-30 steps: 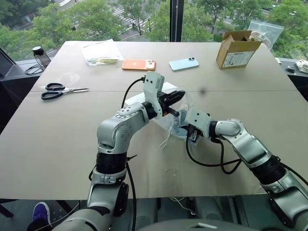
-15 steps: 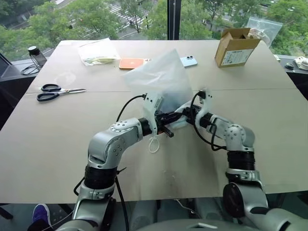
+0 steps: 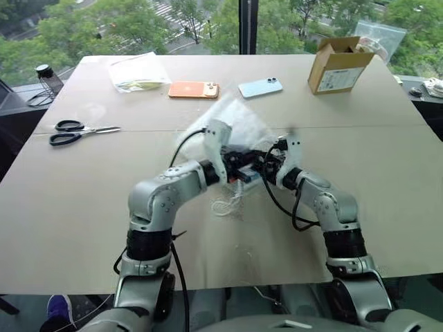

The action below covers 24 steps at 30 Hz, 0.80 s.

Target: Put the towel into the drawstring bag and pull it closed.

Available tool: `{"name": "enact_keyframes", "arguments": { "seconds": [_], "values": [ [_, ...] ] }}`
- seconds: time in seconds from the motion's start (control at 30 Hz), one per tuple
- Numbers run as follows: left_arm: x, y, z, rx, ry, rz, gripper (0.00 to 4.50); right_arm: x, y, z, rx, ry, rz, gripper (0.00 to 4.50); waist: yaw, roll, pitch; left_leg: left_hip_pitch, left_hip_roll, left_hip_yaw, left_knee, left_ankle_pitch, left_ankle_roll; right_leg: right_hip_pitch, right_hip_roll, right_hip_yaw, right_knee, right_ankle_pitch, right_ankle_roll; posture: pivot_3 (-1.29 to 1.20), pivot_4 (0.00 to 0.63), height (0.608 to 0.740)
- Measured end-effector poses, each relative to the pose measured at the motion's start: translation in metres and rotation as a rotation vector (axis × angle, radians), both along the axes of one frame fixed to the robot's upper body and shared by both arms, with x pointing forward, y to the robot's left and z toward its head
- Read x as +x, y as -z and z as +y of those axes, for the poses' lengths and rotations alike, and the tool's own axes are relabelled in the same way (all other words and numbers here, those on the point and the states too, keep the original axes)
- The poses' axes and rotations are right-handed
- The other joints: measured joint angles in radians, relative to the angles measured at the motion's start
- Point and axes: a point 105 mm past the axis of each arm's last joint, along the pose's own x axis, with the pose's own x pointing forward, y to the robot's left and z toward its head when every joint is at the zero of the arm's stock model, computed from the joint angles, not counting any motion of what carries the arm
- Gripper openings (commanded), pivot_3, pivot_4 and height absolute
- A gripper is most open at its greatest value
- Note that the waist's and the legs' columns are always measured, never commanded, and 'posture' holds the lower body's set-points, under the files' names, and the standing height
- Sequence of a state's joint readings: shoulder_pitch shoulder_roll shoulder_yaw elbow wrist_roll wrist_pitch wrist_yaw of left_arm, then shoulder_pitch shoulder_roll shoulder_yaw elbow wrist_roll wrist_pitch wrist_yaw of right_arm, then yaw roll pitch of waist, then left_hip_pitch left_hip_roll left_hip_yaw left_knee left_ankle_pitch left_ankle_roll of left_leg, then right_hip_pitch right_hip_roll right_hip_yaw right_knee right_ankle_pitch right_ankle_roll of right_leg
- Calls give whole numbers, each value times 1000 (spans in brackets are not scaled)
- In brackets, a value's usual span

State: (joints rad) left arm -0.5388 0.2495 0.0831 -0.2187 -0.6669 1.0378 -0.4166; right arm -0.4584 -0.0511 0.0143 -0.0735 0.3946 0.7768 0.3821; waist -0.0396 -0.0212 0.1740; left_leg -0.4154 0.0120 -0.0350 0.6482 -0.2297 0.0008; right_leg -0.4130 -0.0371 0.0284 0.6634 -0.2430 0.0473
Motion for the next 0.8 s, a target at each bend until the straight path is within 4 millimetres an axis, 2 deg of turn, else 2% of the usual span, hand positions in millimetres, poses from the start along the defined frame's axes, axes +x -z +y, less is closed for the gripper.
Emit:
{"name": "enact_keyframes", "arguments": {
  "seconds": [0.1,0.27,0.3,0.37,0.53,0.63,0.73,0.8],
  "values": [
    [8,-2,9,-8,-35,8,0,-6,-17,-10,-72,-2,-101,3404,0,0,0,0,0,0,0,0,0,0,0,0,-1,0,0,0,150,740],
    [11,-7,15,14,-24,-9,0,-26,-37,-2,-68,-116,-188,3404,0,0,0,0,0,0,0,0,0,0,0,0,-1,0,0,0,150,740],
    [11,-7,17,22,-20,-14,0,-32,-40,-3,-70,-144,-204,3925,1,0,0,-1,0,0,0,0,0,0,0,0,-1,0,0,0,150,740],
    [10,-8,24,49,-9,-27,0,-41,-43,-13,-125,-161,-230,4431,3,0,0,-1,0,0,0,0,0,0,0,0,-2,0,0,0,150,740],
    [9,-9,29,101,14,-55,0,-24,-34,-43,-270,25,-227,4431,5,0,0,0,0,0,0,0,0,0,0,0,-1,0,0,0,150,740],
    [9,-10,33,136,16,-79,0,-8,-16,-60,-330,134,-174,4431,2,0,0,0,0,1,0,0,0,0,0,0,-1,0,0,0,150,740],
    [9,-9,32,150,23,-91,0,6,-2,-62,-365,183,-132,4431,-1,0,0,0,0,1,0,0,0,0,0,1,-1,0,0,0,150,740],
    [9,-9,31,155,30,-94,0,14,-1,-57,-391,191,-146,4431,0,0,0,0,0,1,0,0,0,0,0,1,-1,0,0,0,150,740]
  ]
}}
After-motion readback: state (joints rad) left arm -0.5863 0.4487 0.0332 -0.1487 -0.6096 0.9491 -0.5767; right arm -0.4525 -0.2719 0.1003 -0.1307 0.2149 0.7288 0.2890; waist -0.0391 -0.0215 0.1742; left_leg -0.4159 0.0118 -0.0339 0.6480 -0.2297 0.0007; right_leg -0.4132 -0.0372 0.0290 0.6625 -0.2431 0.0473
